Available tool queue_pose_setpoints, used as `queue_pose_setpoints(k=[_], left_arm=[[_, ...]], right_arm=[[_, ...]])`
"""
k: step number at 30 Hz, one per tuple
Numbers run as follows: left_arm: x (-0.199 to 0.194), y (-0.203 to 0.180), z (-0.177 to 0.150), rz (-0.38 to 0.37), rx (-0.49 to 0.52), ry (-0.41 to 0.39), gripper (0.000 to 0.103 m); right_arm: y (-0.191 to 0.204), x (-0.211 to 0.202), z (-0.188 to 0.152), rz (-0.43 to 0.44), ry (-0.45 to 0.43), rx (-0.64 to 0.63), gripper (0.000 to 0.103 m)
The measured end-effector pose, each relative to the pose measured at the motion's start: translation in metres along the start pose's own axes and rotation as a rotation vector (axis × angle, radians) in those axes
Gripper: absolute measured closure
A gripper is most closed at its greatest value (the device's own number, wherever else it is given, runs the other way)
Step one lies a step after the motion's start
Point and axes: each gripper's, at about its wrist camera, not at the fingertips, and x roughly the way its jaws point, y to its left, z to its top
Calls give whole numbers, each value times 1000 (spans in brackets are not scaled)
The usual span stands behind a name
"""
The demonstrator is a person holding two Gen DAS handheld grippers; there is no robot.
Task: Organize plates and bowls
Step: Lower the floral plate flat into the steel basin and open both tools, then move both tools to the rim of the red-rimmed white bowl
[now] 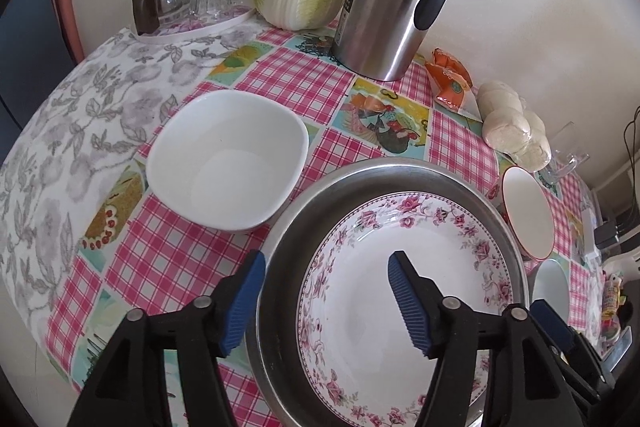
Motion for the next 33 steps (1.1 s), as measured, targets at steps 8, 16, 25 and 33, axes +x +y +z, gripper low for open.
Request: queue_pose_setpoints(k=[8,16,25,33], left_arm=[[0,-5,0,66,44,-8,19],[0,-6,-1,103,54,-25,1],[3,-15,-2,131,71,-36,0],[-10,-30,7,111,39,-101,0]], right_arm=[[4,-1,1,-45,-23,-44,21],[3,-1,1,-88,-35,-61,10],[-4,-8,3,-121,-61,-61,10],[-23,-34,13,-139,-162,-4,9]])
